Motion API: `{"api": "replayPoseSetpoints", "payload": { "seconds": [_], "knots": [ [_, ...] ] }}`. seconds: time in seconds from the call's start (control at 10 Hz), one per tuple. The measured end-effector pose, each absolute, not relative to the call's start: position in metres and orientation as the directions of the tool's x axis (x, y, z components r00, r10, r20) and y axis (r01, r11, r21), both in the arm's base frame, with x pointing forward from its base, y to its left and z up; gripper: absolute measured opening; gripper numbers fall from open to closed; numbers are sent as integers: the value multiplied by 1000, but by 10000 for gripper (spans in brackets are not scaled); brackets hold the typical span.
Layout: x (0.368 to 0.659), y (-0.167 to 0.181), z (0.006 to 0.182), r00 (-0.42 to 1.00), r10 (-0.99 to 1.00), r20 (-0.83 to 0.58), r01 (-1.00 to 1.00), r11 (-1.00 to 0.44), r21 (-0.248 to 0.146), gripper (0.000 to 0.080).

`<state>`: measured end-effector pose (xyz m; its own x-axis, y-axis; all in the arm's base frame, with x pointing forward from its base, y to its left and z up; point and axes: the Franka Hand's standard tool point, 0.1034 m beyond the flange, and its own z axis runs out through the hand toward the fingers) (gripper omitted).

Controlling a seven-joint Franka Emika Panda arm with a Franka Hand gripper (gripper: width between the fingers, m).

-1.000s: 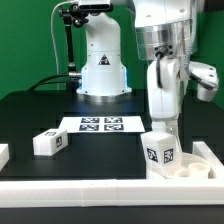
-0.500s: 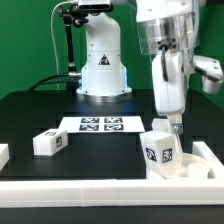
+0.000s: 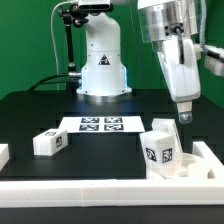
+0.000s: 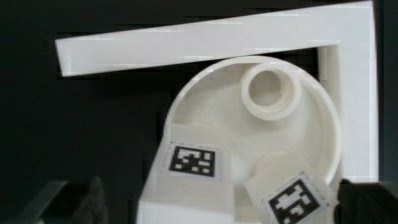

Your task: Assemble stool

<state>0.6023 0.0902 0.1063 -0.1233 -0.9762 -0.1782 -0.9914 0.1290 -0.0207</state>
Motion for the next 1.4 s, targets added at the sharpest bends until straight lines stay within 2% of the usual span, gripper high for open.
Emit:
{"api": "replayPoseSetpoints", "payload": {
  "seconds": [0.1, 0.2, 0.3, 0.5, 1.0, 1.1, 1.3, 1.4],
  "knots": [
    [602, 90, 106, -21, -984, -175, -999, 28, -38, 649],
    [599, 92, 105, 146, -978, -150, -989, -141, -39, 649],
    [599, 92, 106, 254, -957, -141, -967, -250, -45, 649],
    [603, 93, 112, 565, -819, -103, -825, -562, -55, 649],
    [603, 92, 111, 813, -577, -74, -581, -809, -84, 649],
    [602, 92, 111, 898, -437, -48, -439, -896, -70, 649],
    [602, 91, 111, 965, -259, -32, -261, -963, -67, 649],
    [603, 89, 110, 995, -101, -21, -102, -992, -70, 649]
  ]
}}
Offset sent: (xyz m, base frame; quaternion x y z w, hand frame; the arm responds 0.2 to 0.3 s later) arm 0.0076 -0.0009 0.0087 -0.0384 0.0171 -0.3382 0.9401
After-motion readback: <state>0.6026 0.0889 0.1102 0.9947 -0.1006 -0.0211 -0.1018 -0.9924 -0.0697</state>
